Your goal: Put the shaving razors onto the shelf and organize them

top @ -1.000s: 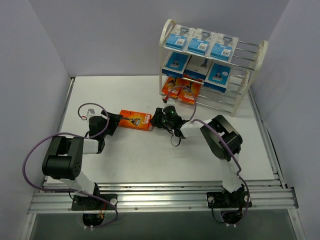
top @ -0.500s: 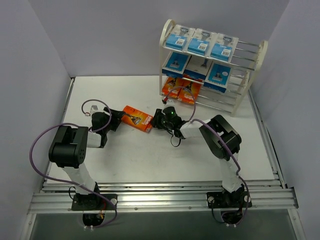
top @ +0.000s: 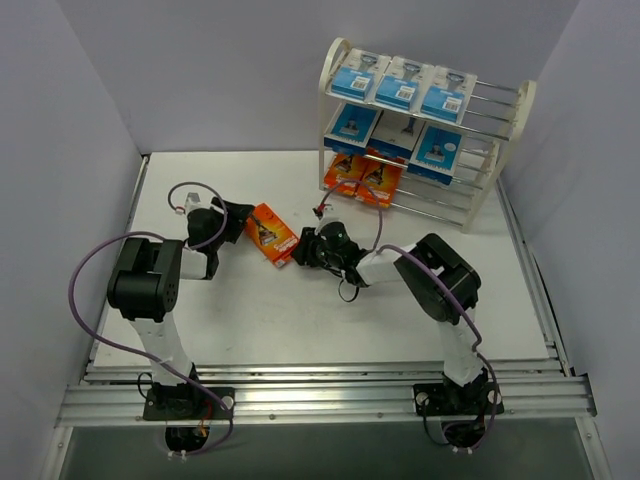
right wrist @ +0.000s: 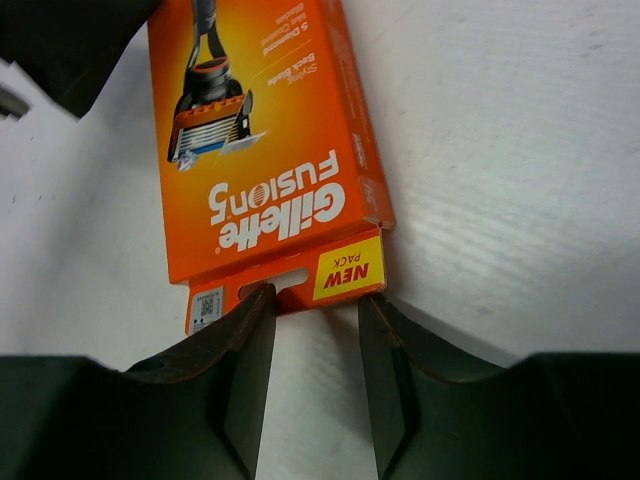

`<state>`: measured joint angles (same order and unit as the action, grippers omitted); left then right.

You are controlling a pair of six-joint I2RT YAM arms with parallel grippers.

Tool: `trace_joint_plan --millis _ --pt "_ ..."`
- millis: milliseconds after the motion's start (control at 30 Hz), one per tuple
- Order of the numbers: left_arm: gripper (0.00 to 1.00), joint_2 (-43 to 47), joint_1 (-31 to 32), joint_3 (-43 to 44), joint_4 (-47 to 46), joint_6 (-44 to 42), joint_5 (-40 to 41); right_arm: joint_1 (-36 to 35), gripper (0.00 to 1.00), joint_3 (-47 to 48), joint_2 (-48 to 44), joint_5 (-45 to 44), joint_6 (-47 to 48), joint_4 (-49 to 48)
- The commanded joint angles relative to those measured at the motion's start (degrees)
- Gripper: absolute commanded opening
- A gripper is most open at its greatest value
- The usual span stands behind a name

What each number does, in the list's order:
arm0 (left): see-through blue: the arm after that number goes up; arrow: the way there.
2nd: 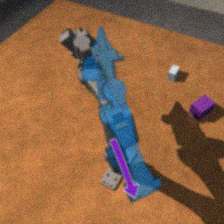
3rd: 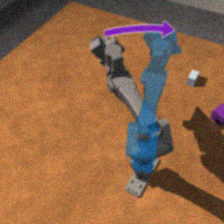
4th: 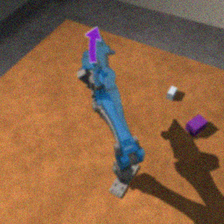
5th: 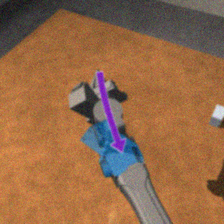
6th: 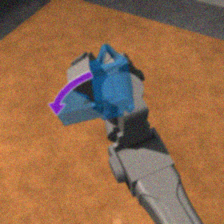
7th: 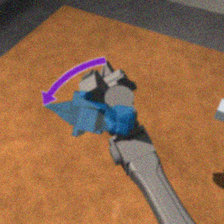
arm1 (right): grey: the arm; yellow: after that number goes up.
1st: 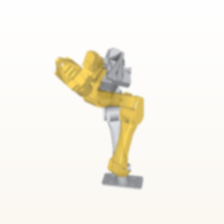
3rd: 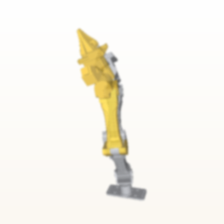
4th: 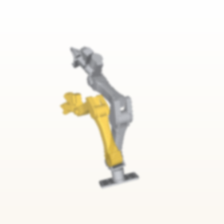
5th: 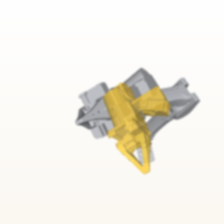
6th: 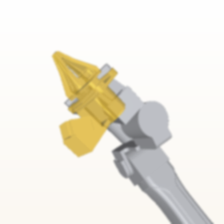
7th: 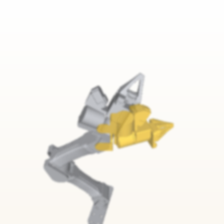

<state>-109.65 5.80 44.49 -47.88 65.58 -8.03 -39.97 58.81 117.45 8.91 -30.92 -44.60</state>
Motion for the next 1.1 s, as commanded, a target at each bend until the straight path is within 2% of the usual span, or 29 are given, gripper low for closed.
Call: trace_joint_plan --millis 0,200,333,467,833,900,933,1067 --pt "0.71 -2.3 1.3 4.2 -4.0 -1.6 -1.5 -3.4 0.36 -2.1 -4.8 3.7 3.3 -1.3" --pt "0.71 -6.8 2.9 9.1 -3.2 -2.5 -3.9 -3.5 0.52 -8.0 -15.9 3.2 4.3 -0.1" --pt "0.70 -6.7 3.0 9.3 -3.8 -3.3 -5.0 -3.5 0.57 -8.9 -22.9 0.3 6.9 7.0" --pt "0.70 -4.5 2.9 9.8 -2.4 -4.6 -5.9 -3.1 0.61 -9.3 -27.7 -1.3 8.5 10.1" --pt "0.71 7.7 -0.3 5.3 0.9 -8.5 -6.3 0.7 0.59 -3.4 -22.1 -6.0 12.5 15.9" --pt "0.71 12.2 -0.7 5.0 7.5 -10.6 -4.0 0.8 0.59 -2.1 -20.1 -7.4 13.2 16.2" --pt "0.71 13.4 -1.0 5.3 13.7 -12.5 -3.1 0.9 0.59 -1.5 -19.3 -7.8 13.8 16.6" --pt "0.71 18.8 -1.8 4.9 24.8 -14.7 1.7 0.9 0.59 1.3 -14.9 -8.6 15.0 17.7"
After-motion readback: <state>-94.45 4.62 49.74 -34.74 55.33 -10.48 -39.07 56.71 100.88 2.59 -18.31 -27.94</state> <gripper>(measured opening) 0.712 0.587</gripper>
